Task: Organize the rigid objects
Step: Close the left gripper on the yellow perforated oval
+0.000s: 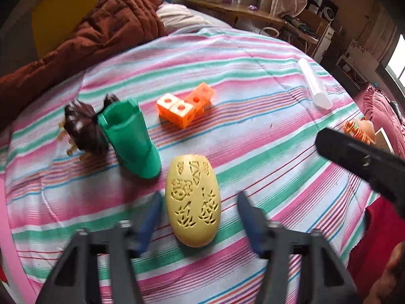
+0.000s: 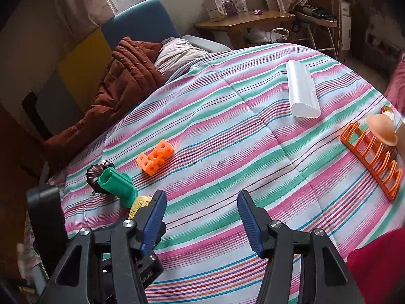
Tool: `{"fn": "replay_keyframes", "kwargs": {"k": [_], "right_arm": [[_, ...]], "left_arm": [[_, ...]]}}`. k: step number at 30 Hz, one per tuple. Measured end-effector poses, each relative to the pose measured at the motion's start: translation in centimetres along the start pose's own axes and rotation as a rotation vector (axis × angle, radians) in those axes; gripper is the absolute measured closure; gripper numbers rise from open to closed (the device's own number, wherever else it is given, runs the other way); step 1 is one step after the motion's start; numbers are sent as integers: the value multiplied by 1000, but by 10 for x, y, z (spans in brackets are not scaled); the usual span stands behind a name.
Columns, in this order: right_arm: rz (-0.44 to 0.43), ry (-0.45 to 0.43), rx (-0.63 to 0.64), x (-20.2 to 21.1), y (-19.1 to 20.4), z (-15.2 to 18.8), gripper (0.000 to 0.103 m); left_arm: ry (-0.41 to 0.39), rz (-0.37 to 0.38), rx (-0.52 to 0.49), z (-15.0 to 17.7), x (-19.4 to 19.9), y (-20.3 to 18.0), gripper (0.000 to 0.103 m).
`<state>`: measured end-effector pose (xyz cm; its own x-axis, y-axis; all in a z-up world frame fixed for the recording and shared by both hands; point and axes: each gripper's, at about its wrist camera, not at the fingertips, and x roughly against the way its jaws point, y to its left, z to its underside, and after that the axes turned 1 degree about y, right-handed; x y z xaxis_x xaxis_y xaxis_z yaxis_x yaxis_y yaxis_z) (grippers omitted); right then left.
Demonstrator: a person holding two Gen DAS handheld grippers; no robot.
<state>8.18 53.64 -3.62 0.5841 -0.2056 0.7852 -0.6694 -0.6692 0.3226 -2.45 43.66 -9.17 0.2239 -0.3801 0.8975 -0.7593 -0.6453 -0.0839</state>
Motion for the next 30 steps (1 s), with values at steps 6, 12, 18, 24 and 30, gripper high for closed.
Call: {"fn": "replay_keyframes", "kwargs": {"k": [6,12,18,24,30], "right_arm": [[1,9,11,-2,2,2,44],[7,35,43,-9,8,7,44],[-11,77,100,-20,19,17,44],[-73,111,202,-29,43,36,42],[-112,113,278,-32,69,43,37]], "left_arm": [[-44,19,-4,30,13,11,59],[-78,4,-38,81,40,25,59],[-109,-14,-31,129,66,42,59],[-145,-7,-21,141,72,51,59],[-162,-18,-42,142,72,47,59]]}}
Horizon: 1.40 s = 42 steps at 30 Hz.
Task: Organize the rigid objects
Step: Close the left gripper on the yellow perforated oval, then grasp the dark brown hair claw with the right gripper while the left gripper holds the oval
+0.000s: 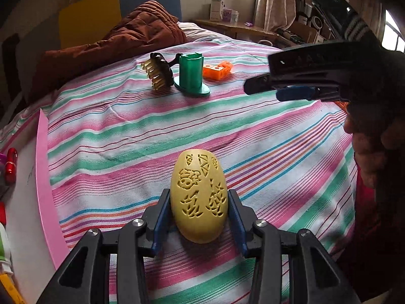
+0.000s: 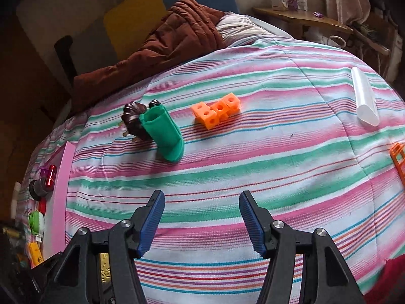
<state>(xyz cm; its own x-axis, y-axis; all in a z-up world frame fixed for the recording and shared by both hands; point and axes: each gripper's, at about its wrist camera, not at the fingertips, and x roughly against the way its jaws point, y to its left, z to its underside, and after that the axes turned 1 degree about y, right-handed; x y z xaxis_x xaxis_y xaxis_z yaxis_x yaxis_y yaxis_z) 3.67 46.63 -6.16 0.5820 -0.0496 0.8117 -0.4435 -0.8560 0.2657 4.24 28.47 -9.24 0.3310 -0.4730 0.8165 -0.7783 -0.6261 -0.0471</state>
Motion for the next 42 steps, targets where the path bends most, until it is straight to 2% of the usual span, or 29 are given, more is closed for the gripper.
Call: {"fn": "replay_keyframes", "kwargs": {"k": [2,3,5,8,14,20,21,22,23,27,35,42], "right_arm": [[-24,-14,35,1,13,-10,25],[-35,-19,61,0,20,-17,23],[-39,-24,131,-2,38,-34,13],[-44,-4,233,-15,62,-59,7],[24,75,356,-59,91,-99,7],[69,186,407,-108,107,-114,8],[89,194,424,-114,110,-114,11],[106,203,440,-119,113,-112,29],[119,210,453,-121,117,-111,29],[95,132,497,-104,130,-104,30],[10,23,508,-34,135,-75,29],[32,-7,374,10,81,-28,29]], "left_arm": [[-5,1,0,-1,-1,0,59],[-7,2,0,-1,-1,-1,59],[-11,5,1,0,0,-1,59],[-12,13,12,-1,1,0,59],[-17,24,23,-2,2,1,59],[-20,38,35,-1,2,3,59],[-21,39,35,-1,2,3,59],[-23,40,34,-1,2,3,59],[-24,41,34,-1,2,3,59],[-29,45,35,-1,0,4,59],[-41,38,21,1,3,2,60],[-43,24,18,4,5,1,60]]}}
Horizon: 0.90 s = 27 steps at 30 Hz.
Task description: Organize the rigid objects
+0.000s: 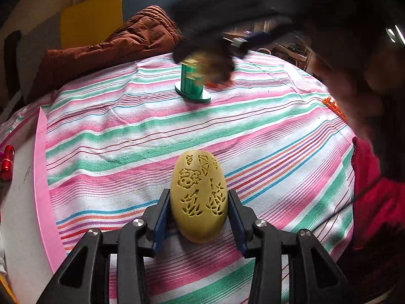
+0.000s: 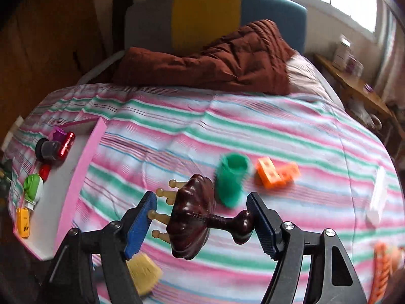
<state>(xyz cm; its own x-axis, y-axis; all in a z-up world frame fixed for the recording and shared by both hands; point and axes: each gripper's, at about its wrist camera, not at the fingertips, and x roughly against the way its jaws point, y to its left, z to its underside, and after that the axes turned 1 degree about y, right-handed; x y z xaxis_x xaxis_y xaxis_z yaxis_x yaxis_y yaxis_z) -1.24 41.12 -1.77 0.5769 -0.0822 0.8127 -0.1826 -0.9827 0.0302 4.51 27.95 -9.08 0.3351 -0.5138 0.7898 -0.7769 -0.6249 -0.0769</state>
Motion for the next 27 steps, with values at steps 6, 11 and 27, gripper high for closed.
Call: {"fn": "replay_keyframes", "kwargs": {"k": [6,11,27], "right_arm": [[15,51,-153,-8,-41,46,29],[1,43,-205,-14,-52,63,30],[-25,25,-177,-19,-42,59,30]], "left_arm": [[10,-32,-7,-2,-2,-2,60],[29,-48,9,-1,7,-5,60],[-60,-104,43,-19,63,10,90]]}}
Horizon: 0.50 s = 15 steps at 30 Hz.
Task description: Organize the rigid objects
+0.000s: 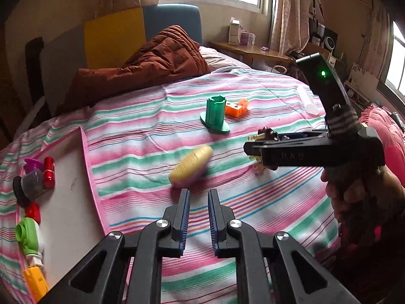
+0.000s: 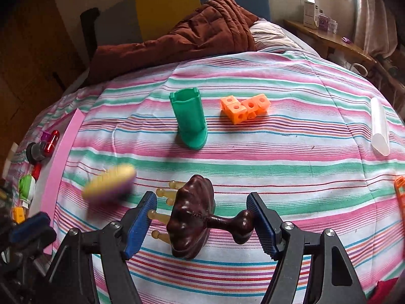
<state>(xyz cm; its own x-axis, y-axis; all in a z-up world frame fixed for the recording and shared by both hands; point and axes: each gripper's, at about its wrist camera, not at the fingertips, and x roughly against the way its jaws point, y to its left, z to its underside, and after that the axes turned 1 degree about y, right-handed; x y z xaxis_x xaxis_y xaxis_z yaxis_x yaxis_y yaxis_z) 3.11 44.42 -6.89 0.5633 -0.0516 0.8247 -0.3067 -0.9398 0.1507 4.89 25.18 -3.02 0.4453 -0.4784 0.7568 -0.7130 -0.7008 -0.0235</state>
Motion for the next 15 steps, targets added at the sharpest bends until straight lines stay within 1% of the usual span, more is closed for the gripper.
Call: {"fn": "replay_keyframes", "kwargs": {"k": [3,8,9,10,13,15], "right_arm": [[7,-2,8,0,3,2,30],[9,-2,-10,4,-1,2,29],[8,-4,-10,5,-1,1,29],[10,-5,-12,5,-1,1,29],[19,10,-19,5,-1,0,29],[18,13,-17,5,-1,-1,29]], "left_arm": [[24,41,33,0,-8,5,90],[67,66,80,-1,-19,17,90],[74,68,86,-2,-21,20,88],[76,64,95,-5,-21,23,82],[92,67,129,-16,-25,38,73],[102,45,127,-26,-29,46,65]]}}
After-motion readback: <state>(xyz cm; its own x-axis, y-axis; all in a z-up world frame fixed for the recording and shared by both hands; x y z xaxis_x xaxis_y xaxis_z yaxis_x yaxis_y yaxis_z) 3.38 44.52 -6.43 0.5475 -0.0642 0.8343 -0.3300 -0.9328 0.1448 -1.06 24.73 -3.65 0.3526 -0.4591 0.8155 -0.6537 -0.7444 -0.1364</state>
